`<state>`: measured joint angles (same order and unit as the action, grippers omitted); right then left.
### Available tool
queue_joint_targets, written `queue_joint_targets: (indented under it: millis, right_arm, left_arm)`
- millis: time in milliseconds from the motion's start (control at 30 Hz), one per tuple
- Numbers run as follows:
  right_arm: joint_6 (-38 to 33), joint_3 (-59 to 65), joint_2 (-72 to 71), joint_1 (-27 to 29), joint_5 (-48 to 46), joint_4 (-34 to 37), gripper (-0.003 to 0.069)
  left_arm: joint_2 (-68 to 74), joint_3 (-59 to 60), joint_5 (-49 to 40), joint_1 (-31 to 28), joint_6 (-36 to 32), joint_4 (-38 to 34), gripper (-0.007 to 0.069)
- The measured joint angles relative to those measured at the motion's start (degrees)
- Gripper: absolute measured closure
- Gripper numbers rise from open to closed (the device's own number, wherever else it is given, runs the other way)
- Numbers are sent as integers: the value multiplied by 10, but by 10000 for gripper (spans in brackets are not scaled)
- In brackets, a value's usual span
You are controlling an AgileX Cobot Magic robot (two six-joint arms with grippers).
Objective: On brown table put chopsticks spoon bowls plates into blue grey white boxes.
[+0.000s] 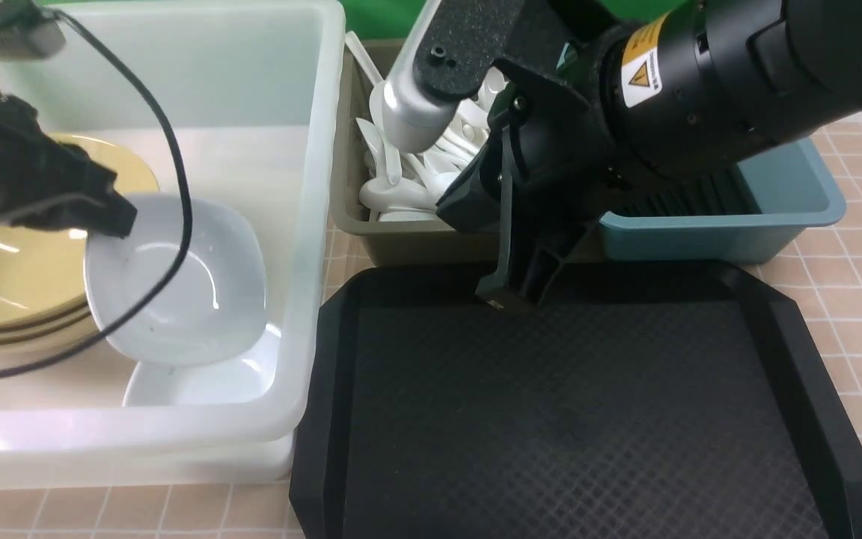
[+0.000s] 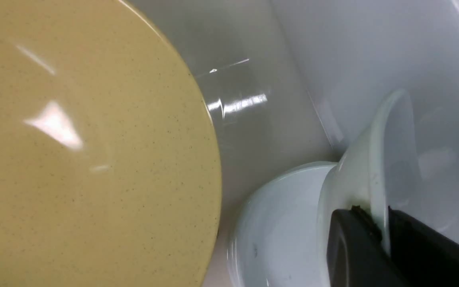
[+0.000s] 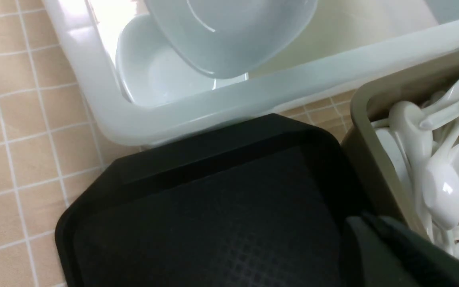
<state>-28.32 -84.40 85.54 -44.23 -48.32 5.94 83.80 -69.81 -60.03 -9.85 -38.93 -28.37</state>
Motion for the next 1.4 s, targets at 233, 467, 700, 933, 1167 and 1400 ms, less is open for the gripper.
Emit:
queue_joint_targets:
  millis: [233,467,700,933,1167,1400]
  right_arm:
    - [0,0,0,0,-2,0,623]
    - [-1,0,0,0,-4,0,623]
    - [-4,0,0,0,-6,0,622]
    - [-4,0,0,0,-10,-3,622]
    - [-4,0,0,0,-18,-19,622]
    - [22,0,-19,0,-20,-64,622]
  left_arm:
    - [43,4,-12,0,-22,0,618]
    - [67,4,-12,1,-22,1,616]
    - [79,4,-11,36,-24,46,549]
    - [78,1,-15,47,-22,61,289]
    - [52,-86,-73,47,15,76,164]
    - [-27,-166,-105,47,145,120,286]
